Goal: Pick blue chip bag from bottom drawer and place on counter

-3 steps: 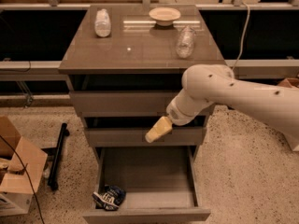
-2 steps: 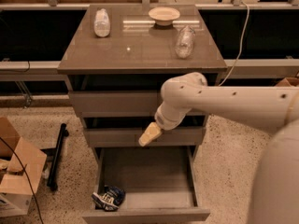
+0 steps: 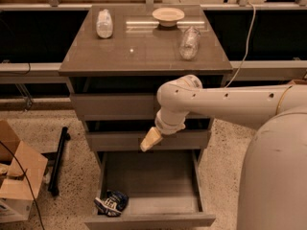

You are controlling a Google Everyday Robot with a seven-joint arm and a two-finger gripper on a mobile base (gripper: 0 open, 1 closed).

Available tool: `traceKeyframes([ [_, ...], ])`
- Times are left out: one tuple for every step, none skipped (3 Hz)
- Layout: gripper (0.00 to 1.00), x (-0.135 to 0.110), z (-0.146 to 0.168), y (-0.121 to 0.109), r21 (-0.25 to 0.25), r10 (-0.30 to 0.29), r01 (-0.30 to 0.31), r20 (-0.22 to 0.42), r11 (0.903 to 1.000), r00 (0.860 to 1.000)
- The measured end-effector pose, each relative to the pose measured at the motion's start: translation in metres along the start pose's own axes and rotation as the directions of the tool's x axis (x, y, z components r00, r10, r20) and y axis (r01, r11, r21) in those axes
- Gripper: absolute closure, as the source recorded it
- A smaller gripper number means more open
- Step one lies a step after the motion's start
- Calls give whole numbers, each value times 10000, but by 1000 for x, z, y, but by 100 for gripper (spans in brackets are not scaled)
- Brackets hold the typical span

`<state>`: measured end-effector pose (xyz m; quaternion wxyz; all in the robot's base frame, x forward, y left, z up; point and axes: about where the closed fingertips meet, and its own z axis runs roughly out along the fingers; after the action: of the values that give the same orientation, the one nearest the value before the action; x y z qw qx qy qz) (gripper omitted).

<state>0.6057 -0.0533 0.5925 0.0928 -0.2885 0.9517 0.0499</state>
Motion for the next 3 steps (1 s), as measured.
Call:
traceKeyframes([
  [0,0,40,14,-718,604,-624,-293,9955,9977],
  [0,13,94,20,-1443,1967,-2067,-810,9677,9771],
  [0,27,150,27,-1997,3159,-3432,-1567,9178,9358],
])
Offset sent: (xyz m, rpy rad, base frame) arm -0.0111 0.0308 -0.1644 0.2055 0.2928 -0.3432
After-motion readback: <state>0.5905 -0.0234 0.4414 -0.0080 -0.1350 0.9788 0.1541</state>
